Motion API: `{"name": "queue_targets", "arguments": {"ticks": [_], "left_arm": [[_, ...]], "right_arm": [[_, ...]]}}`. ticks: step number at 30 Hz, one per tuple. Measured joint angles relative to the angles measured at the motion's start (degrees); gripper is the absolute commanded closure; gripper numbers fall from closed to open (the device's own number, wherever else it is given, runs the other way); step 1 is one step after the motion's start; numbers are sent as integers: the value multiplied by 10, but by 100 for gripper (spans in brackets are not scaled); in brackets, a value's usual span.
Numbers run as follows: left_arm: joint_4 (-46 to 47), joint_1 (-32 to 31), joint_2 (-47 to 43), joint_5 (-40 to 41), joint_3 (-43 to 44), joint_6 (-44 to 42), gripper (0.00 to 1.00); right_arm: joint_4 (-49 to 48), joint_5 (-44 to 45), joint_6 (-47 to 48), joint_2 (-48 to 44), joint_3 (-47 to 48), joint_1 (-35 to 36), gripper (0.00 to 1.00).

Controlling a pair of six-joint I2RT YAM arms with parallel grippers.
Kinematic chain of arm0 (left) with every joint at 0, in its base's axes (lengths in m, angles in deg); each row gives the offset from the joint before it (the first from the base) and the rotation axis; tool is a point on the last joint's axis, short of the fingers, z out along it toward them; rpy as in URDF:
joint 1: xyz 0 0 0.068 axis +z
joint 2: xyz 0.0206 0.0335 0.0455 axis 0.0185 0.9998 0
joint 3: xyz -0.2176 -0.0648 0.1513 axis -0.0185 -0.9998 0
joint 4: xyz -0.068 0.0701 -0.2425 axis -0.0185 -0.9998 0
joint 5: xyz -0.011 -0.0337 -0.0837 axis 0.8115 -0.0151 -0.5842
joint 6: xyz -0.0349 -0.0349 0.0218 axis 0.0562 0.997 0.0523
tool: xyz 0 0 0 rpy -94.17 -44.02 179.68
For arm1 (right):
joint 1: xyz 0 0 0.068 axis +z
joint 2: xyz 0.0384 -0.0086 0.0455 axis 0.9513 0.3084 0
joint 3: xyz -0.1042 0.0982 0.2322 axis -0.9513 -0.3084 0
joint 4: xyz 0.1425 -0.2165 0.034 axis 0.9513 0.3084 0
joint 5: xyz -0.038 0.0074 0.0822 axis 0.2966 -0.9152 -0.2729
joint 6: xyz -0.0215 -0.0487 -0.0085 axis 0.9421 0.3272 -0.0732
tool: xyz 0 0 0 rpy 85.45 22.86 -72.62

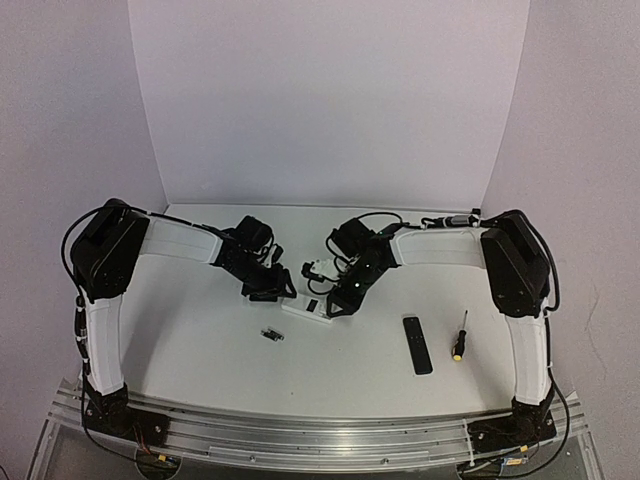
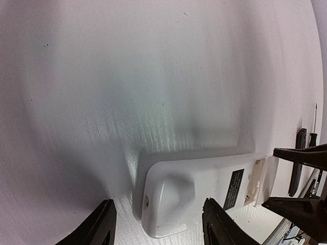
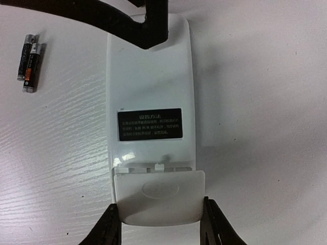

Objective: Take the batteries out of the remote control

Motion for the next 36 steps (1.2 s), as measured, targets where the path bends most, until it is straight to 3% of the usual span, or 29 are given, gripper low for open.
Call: {"name": "queue_targets", "arguments": {"ticks": [36], "left_arm": [[-2, -27, 5, 21, 7, 0, 47]], "right_arm": [[4, 15, -46, 0, -19, 10, 70]]}}
